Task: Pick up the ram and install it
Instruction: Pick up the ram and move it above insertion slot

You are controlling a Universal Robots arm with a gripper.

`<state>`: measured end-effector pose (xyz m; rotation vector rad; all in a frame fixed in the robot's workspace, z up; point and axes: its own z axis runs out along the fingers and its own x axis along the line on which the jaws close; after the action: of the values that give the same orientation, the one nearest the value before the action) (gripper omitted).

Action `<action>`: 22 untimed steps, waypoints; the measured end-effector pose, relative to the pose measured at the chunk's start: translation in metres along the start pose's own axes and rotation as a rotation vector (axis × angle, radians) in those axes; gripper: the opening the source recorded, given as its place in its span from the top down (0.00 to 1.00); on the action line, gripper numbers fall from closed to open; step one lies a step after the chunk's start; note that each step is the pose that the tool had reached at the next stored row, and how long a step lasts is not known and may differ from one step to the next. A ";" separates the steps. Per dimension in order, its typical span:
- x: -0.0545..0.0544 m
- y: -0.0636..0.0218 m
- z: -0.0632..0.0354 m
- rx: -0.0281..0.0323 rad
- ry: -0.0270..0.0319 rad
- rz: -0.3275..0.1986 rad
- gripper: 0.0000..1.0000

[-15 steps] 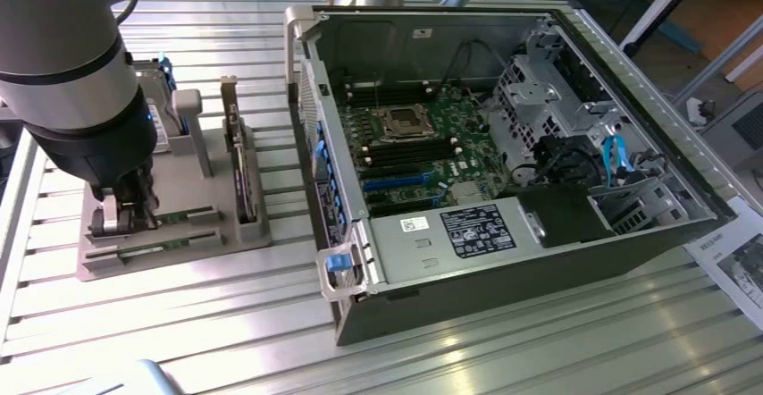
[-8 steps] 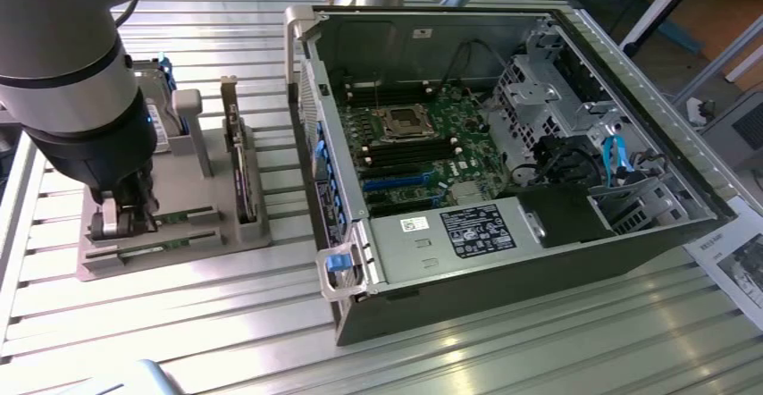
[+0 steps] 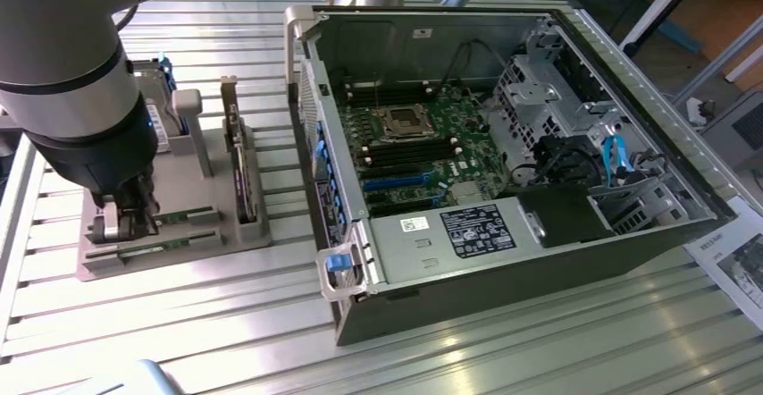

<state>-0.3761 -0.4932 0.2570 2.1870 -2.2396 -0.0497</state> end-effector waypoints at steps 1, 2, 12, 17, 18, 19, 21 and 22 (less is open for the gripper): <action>0.000 0.0000 0.0011 0.0000 0.0000 0.000 0.69; 0.000 -0.0001 0.0022 -0.0001 0.0001 0.000 0.69; 0.001 -0.0006 0.0179 0.0000 0.0000 0.000 0.69; 0.001 -0.0009 0.0266 -0.0001 0.0000 0.000 0.69; 0.001 -0.0009 0.0289 0.0000 0.0000 0.000 0.69; 0.002 -0.0010 0.0310 -0.0001 0.0000 0.000 0.69; 0.002 -0.0011 0.0332 -0.0001 0.0000 0.000 0.69; 0.002 -0.0011 0.0346 -0.0001 0.0000 0.000 0.69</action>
<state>-0.3761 -0.4945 0.2223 2.1869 -2.2395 -0.0497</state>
